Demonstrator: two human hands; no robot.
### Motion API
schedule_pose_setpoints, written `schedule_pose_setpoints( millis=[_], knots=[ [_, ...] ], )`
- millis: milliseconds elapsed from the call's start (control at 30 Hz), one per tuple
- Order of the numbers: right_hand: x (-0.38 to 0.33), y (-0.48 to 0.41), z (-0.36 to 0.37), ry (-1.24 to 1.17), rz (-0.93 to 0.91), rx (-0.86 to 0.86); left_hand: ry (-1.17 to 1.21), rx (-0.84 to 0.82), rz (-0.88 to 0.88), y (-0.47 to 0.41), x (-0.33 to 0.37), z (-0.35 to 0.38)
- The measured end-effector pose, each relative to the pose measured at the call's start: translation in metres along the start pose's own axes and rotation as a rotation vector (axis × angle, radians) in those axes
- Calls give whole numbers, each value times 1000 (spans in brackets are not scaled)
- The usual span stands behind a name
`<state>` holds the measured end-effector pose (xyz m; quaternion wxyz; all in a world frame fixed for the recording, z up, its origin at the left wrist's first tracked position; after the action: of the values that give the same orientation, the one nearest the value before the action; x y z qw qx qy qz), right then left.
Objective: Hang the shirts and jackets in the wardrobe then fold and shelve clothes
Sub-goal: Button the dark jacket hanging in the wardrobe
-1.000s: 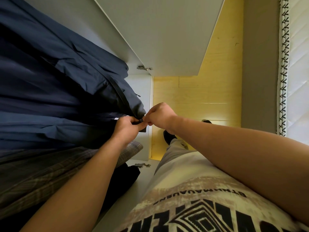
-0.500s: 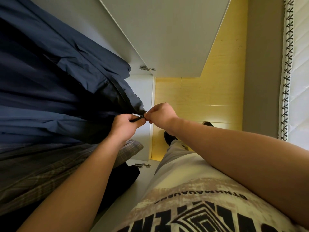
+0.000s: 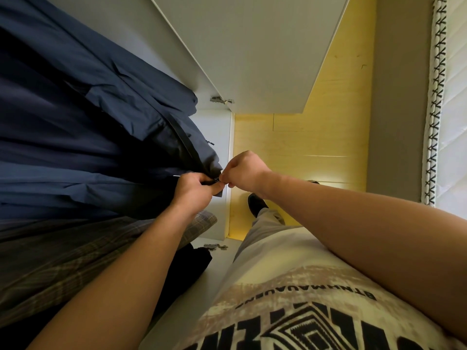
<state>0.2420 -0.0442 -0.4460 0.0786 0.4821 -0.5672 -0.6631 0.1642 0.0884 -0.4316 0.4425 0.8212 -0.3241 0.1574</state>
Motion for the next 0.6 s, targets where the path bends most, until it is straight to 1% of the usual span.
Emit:
schedule_pose_setpoints(
  millis=[100, 200, 300, 433, 533, 600],
  knots=[
    [2, -1, -1, -2, -30, -3, -17, 0, 31, -2, 3, -4],
    [2, -2, 2, 98, -82, 26, -101, 15, 55, -2, 6, -7],
    [-2, -3, 1, 168, -127, 65, -173, 120, 100, 2, 12, -13],
    [-3, -5, -1, 78, -106, 38, -195, 250, 213, 11, 20, -17],
    [-1, -6, 2, 6, -81, -7, -112, 271, 230, 14, 18, -17],
    [1, -6, 3, -14, -66, -30, -101, 257, 243, 14, 17, -17]
  ],
)
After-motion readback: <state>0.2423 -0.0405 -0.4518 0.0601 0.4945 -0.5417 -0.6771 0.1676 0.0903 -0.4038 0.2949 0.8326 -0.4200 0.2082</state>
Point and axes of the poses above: each hand's wrist, its own y-axis away from the middle knuckle, its own z-axis out of the palm, x = y × z, the point moved 7 cm from there along -y, towards the middle knuckle, and after that the axes turned 8 degrees about z, right-handed, at the moved point
